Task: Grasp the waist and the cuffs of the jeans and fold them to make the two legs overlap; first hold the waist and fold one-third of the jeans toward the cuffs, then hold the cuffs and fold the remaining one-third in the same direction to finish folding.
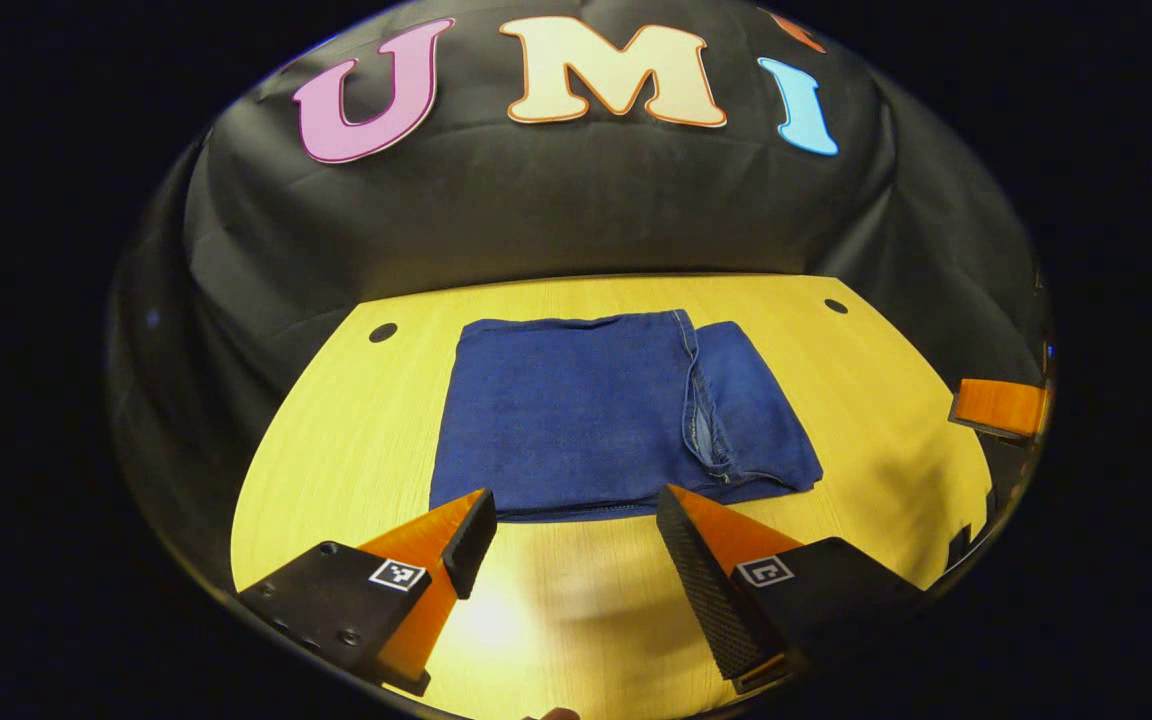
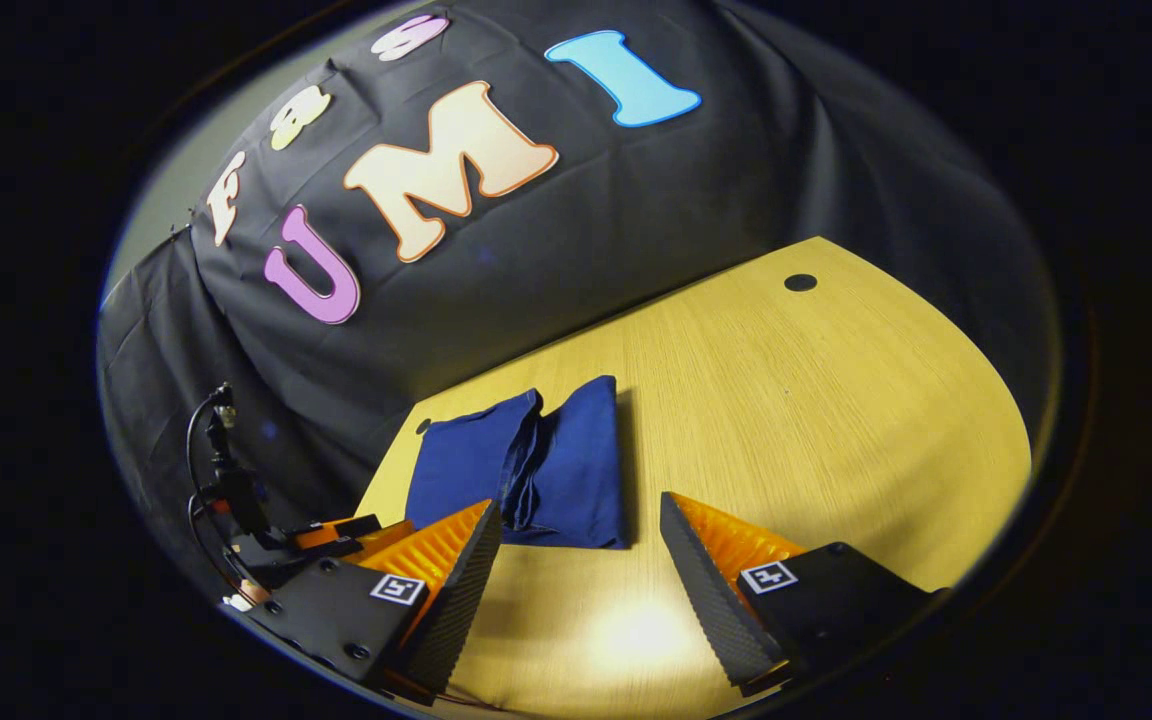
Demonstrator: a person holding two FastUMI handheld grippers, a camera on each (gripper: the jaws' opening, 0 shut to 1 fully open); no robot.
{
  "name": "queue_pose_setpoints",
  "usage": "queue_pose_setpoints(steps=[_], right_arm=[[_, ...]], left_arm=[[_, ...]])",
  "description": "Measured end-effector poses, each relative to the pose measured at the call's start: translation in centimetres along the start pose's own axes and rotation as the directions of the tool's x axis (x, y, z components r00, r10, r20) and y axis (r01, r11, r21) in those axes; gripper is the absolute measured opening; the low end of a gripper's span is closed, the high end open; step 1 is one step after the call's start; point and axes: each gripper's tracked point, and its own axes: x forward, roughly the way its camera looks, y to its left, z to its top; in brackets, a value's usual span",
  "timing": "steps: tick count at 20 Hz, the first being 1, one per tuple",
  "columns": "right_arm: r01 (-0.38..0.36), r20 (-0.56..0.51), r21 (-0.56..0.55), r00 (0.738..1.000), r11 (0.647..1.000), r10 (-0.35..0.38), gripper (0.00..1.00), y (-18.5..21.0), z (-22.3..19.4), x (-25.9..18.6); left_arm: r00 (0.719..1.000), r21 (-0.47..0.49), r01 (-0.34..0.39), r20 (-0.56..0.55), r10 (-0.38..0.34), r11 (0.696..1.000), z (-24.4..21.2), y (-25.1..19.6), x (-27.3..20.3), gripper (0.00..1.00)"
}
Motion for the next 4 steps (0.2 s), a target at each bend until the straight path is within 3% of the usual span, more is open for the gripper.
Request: queue_pose_setpoints(steps=[3,4], right_arm=[[0.001,0.043,-0.008,0.999,1.000,-0.001,0.98,0.6,0.8,-0.8],[0.004,0.062,-0.009,0.998,1.000,-0.003,0.93,0.9,1.1,-1.3]], left_arm=[[1.000,0.005,0.017,-0.007,-0.017,1.000,-0.2,-0.7,-0.1,0.96],[0.999,0.018,0.032,-0.006,-0.032,0.999,0.0,-1.0,-0.1,0.94]])
